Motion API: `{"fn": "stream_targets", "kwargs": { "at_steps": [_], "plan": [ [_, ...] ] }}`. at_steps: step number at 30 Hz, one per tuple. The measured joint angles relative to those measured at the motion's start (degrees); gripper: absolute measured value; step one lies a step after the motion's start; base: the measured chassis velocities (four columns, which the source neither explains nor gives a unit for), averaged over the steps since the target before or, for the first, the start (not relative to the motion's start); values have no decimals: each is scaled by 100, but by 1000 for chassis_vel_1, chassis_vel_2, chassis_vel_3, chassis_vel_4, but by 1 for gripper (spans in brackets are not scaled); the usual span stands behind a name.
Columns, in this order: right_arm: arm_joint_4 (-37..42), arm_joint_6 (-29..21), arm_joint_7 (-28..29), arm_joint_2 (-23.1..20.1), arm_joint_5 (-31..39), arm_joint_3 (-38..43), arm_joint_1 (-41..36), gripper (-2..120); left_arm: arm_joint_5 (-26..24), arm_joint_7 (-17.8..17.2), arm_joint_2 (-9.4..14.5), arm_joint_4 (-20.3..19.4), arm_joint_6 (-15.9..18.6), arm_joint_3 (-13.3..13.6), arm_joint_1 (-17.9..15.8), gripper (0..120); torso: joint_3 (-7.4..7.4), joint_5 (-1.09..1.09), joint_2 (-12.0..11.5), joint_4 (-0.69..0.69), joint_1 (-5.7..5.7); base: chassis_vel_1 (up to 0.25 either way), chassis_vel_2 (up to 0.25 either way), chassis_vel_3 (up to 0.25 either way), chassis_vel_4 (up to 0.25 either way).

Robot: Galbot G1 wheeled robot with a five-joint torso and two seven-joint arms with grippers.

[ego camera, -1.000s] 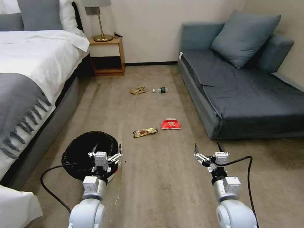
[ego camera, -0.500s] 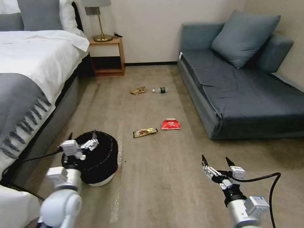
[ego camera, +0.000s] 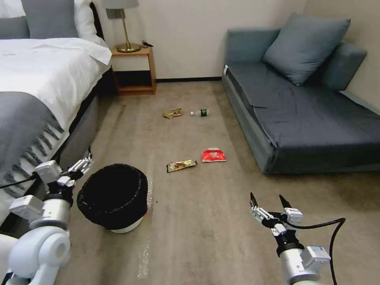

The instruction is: Pick up the trash bin, then pick up the garbage on the floor and place it into the trash bin.

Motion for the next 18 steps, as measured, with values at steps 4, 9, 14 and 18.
{"fn": "stream_targets", "kwargs": {
  "at_steps": [4,9,14,18],
  "plan": [
    [-98,10,6,-52,31,0,118,100,119,-21,-26,171,1,12,-23,100,0,-1,0,0,0,0,0,0,0],
    [-209,46,22,-88,68,4,215,100,-76,-462,165,241,608,7,-141,98,0,-2,0,1,0,0,0,0,0],
    [-268,93,23,-93,69,12,251,100,-196,-678,295,313,893,7,-236,97,0,-1,0,1,0,0,0,0,0],
    [-411,257,26,-80,50,36,280,100,-842,-1486,704,633,2022,42,-525,97,1,-2,0,0,0,0,0,0,0]
  ]
}}
